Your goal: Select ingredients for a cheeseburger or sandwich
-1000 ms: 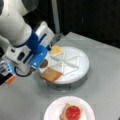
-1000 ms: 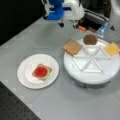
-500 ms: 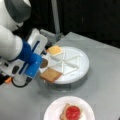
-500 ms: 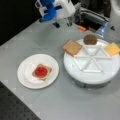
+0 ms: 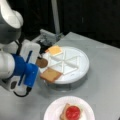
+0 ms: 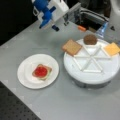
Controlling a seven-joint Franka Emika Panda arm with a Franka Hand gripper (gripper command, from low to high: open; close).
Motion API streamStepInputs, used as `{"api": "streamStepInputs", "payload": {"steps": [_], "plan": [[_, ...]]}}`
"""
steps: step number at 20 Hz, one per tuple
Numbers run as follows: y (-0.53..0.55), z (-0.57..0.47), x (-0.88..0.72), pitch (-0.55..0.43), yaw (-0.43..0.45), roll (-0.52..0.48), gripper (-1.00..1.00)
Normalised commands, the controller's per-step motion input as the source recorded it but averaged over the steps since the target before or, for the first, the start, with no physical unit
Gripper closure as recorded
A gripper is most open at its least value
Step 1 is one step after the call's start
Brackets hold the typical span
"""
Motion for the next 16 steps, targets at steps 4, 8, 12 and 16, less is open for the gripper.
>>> {"api": "streamStepInputs", "payload": {"steps": [4,8,12,16], "plan": [[-0.43,-0.25,0.29,0.089,0.214,0.615,-1.0],[-0.4,-0.28,0.29,0.03,0.197,0.601,-1.0],[-0.3,-0.24,0.29,0.014,0.171,0.514,-1.0],[-0.19,-0.23,0.29,0.02,0.15,0.486,-1.0]]}}
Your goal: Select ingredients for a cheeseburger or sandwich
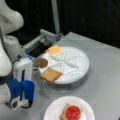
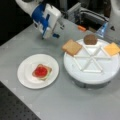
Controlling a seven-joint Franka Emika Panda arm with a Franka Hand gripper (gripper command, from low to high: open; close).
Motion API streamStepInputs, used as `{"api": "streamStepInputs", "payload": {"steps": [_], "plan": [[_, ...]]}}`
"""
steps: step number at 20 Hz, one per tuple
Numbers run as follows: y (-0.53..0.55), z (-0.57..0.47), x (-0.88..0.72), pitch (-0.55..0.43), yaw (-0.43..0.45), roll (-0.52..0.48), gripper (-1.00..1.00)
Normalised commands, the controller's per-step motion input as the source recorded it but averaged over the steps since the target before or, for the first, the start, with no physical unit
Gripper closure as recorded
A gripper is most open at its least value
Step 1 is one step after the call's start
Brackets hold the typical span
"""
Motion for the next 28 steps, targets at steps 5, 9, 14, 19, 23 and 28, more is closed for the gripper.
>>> {"api": "streamStepInputs", "payload": {"steps": [5,9,14,19,23,28], "plan": [[-0.15,-0.2,0.27,-0.015,0.155,0.484,-1.0],[-0.12,-0.24,0.25,-0.106,0.156,0.467,-1.0],[-0.09,-0.22,0.25,-0.134,0.135,0.42,-1.0],[-0.08,-0.11,0.25,-0.122,0.095,0.339,-1.0],[-0.02,-0.1,0.24,-0.117,0.064,0.288,-1.0],[-0.02,-0.12,0.21,-0.109,0.034,0.293,-1.0]]}}
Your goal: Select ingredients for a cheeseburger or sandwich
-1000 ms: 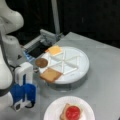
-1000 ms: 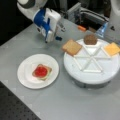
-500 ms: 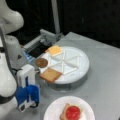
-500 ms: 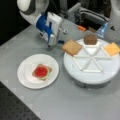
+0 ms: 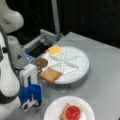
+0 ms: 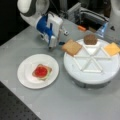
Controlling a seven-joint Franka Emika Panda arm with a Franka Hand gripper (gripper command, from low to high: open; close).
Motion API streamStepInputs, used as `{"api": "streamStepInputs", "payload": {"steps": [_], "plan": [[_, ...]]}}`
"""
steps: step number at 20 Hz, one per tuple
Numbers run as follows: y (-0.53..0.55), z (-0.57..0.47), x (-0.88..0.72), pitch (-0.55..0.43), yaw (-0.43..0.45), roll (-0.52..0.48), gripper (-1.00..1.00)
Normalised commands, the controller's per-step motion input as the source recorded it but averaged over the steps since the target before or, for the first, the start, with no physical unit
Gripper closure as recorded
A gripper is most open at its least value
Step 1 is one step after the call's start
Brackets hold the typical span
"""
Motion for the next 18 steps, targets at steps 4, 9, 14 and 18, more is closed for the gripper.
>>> {"api": "streamStepInputs", "payload": {"steps": [4,9,14,18], "plan": [[0.0,-0.11,0.17,-0.099,0.009,0.286,-1.0],[0.04,-0.08,0.13,-0.088,-0.013,0.261,-1.0],[0.07,-0.04,0.09,-0.078,-0.043,0.253,-1.0],[0.04,-0.03,0.05,-0.075,-0.058,0.233,-1.0]]}}
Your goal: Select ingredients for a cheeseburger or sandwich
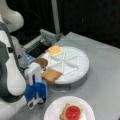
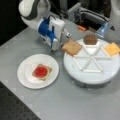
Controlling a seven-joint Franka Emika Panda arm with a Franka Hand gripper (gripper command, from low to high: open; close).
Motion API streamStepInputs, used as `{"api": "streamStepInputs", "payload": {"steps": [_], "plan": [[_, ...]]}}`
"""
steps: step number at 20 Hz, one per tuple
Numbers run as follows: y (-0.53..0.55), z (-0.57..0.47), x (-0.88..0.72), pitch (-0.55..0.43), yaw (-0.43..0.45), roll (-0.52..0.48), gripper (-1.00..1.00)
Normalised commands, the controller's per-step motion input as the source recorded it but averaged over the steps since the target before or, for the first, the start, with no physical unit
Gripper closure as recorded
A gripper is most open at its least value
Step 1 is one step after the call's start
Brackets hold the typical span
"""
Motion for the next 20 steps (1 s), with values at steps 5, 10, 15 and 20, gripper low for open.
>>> {"api": "streamStepInputs", "payload": {"steps": [5,10,15,20], "plan": [[0.02,-0.02,0.03,-0.071,-0.062,0.206,-1.0],[0.05,0.0,0.02,-0.074,-0.068,0.191,-1.0],[0.08,0.0,0.04,-0.083,-0.081,0.153,-1.0],[0.08,0.01,0.05,-0.091,-0.085,0.136,-1.0]]}}
